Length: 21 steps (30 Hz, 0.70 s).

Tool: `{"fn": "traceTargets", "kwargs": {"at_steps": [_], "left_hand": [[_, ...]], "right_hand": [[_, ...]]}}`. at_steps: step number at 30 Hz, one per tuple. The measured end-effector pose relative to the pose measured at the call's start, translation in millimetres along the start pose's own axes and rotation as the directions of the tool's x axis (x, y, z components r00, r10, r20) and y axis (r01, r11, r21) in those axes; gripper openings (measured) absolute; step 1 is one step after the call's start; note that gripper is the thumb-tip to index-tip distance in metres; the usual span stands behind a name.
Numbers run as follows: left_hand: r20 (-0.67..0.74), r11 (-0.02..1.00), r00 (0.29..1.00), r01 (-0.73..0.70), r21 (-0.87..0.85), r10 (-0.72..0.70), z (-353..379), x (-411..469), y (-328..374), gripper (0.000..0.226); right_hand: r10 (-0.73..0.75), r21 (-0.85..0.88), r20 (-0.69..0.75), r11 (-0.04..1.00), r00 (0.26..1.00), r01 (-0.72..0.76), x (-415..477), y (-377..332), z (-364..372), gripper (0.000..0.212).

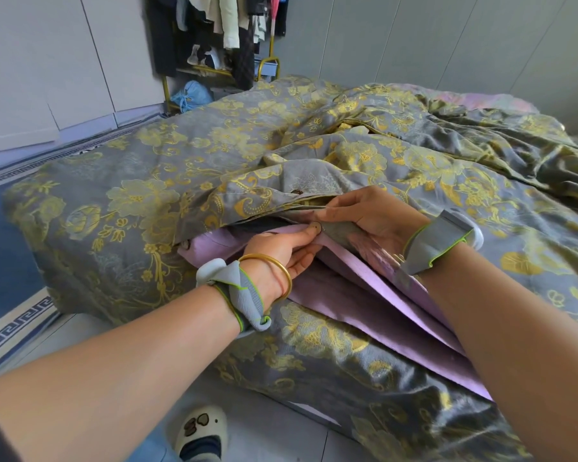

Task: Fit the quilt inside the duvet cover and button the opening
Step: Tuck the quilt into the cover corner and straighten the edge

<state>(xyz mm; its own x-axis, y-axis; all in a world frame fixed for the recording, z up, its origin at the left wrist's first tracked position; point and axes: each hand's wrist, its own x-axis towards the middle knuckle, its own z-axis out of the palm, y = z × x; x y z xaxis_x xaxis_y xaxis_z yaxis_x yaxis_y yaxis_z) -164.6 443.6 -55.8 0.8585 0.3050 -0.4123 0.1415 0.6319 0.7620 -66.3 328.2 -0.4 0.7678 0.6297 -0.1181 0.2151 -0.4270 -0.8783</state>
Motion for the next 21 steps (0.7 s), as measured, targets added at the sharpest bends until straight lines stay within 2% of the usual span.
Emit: {"fn": "traceTargets", "kwargs": {"at_steps": [2,6,9,11,15,21], "left_hand": [[-0.020,0.999,0.999,-0.027,0.018,0.027,0.5,-0.5,1.5,0.004],[-0.080,0.997,0.995,-0.055,0.061,0.060,1.9,0.3,0.2,0.009],[-0.105,0.994,0.992,-0.056,0.092,0.065,2.6,1.4,-0.8,0.009],[-0.108,0.992,0.992,-0.057,0.111,0.069,1.4,2.0,-1.2,0.010],[-0.087,0.990,0.994,-0.058,0.131,0.070,-0.8,1.3,-1.7,0.009],[-0.042,0.993,0.999,-0.016,0.118,0.021,1.4,0.2,-3.0,0.014]], "right_hand": [[-0.014,-0.020,0.005,1.000,1.000,0.014,0.0,-0.4,0.4,0.014],[-0.074,-0.205,-0.024,0.976,0.997,0.068,1.7,-0.7,0.2,0.016],[-0.138,-0.280,0.003,0.951,0.990,0.133,1.1,-2.6,0.4,0.019],[-0.145,-0.248,0.004,0.958,0.989,0.142,0.6,-2.5,0.4,0.020],[-0.050,-0.069,-0.028,0.996,0.998,0.048,0.1,1.8,-2.7,0.020],[0.023,-0.028,-0.006,0.999,1.000,-0.023,-2.8,5.2,1.4,0.011]]}}
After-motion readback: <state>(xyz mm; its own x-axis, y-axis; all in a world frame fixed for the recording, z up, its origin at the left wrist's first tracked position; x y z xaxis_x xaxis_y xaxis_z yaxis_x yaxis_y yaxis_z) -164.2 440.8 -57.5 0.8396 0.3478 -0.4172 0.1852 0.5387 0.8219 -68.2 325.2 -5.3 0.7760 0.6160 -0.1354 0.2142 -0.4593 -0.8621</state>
